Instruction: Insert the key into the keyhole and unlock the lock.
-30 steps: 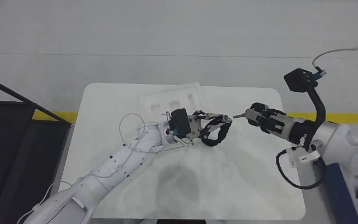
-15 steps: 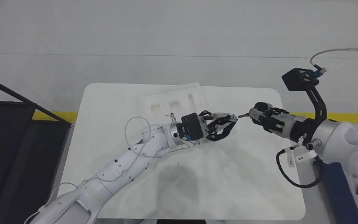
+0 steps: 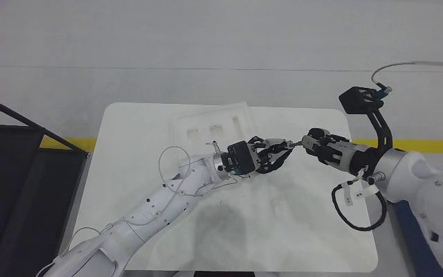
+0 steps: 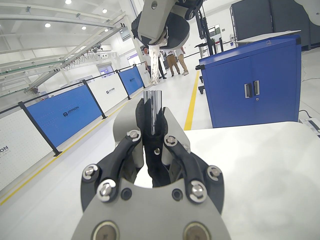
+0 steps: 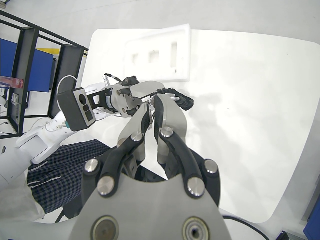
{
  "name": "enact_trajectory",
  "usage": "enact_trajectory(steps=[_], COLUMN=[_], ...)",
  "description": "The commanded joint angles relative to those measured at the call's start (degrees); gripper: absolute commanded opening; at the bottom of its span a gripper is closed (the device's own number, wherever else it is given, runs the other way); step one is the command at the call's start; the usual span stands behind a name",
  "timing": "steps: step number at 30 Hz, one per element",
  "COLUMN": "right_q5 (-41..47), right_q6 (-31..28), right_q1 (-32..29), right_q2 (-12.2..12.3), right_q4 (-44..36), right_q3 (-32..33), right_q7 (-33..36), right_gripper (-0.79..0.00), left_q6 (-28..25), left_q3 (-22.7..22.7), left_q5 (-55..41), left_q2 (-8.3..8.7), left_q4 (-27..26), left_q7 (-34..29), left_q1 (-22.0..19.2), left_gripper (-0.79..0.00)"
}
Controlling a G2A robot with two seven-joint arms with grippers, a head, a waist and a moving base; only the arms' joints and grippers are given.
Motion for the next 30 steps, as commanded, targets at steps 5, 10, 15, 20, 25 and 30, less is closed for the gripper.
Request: enact_trajectory(steps=[5, 10, 15, 20, 25, 30], right_q5=[-0.7, -1.8, -2.4, -2.7, -3.3, -3.6], right_q6=[0.5, 1.0, 0.9, 1.0, 0.9, 0.6], right_q1=[0.3, 0.4, 0.7, 0.6, 0.4, 0.2], right_q2=[0.3, 0.5, 0.5, 0.5, 0.5, 0.6], right_q4=[0.0, 0.0, 0.0, 0.0, 0.0, 0.0], right_q3=[-1.1, -2.1, -2.9, -3.2, -3.4, -3.4], right_q7=[-0.5, -1.0, -1.6, -1.9, -2.0, -2.3], right_gripper=[-0.785, -0.785, -0.785, -0.785, -0.785, -0.785], left_q6=[-0.9, -2.0, -2.7, -3.1, -3.5, -3.8], left_q3=[-0.9, -1.6, -2.1, -2.6, -3.1, -3.5], left_q5=[0.1, 0.2, 0.3, 0.7, 1.1, 1.3], left_q2=[-0.30, -0.53, -0.79, -1.04, -1.29, -1.56], left_q4=[0.2, 0.2, 0.2, 0.2, 0.1, 0.1], left_q7=[0.0, -0.2, -0.3, -0.3, -0.3, -0.2], left_q1=[0.6, 1.0, 1.5, 1.8, 2.1, 2.4], left_gripper=[-0.785, -0.785, -0.785, -0.785, -0.785, -0.785])
